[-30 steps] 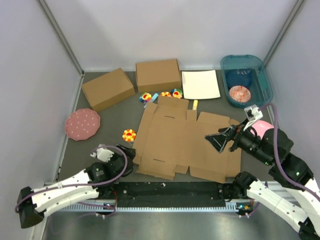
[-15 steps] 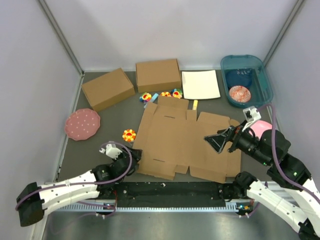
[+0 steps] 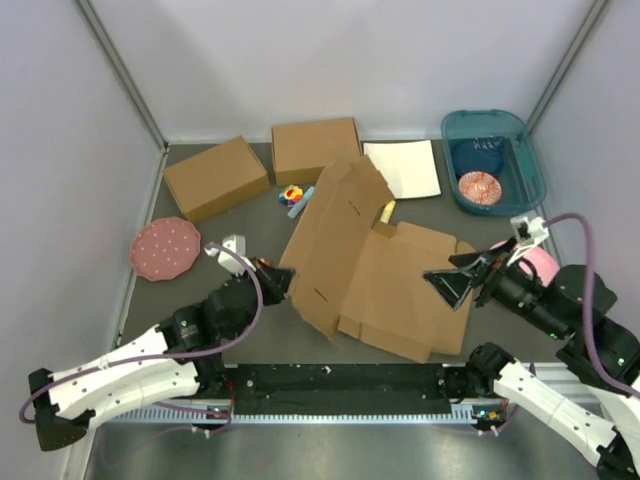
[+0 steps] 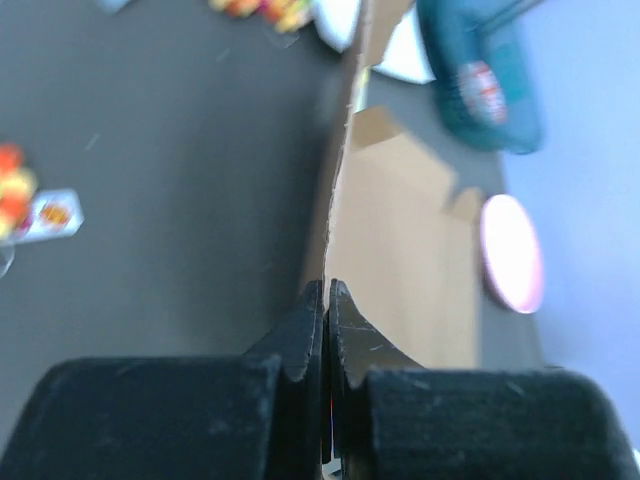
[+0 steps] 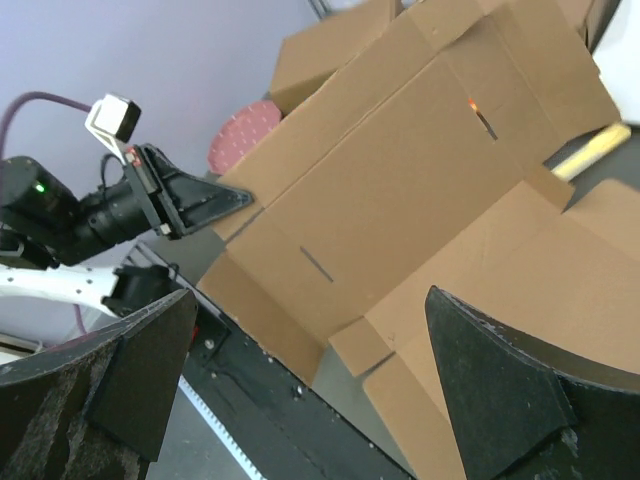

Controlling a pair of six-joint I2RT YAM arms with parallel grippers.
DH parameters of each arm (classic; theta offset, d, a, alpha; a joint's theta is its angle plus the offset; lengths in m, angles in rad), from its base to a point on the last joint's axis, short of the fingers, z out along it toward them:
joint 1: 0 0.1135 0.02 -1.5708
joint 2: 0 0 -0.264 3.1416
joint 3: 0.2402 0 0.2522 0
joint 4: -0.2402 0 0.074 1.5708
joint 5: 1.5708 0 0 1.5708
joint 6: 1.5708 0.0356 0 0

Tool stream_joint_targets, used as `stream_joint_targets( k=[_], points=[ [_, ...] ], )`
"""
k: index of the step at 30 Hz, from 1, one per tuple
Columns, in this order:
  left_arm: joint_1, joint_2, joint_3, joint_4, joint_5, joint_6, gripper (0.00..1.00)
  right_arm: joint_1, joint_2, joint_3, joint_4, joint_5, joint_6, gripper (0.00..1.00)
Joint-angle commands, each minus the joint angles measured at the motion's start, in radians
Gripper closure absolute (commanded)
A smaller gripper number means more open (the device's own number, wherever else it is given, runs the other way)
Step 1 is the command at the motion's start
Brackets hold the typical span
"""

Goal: Fold the paper box

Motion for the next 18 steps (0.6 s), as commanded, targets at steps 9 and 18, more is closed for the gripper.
stream_joint_targets(
  k=[9, 18],
  points=[
    [0.094, 0.19, 0.711, 0.051, 0.479, 0.653, 1.0, 0.005, 0.04, 0.235, -0.032, -0.023, -0.103, 0.01],
    [0.092, 0.484, 1.119, 0.053, 0.911, 0.517, 1.0, 0.005, 0.033, 0.317, -0.057, -0.025, -0.131, 0.01]
  ],
)
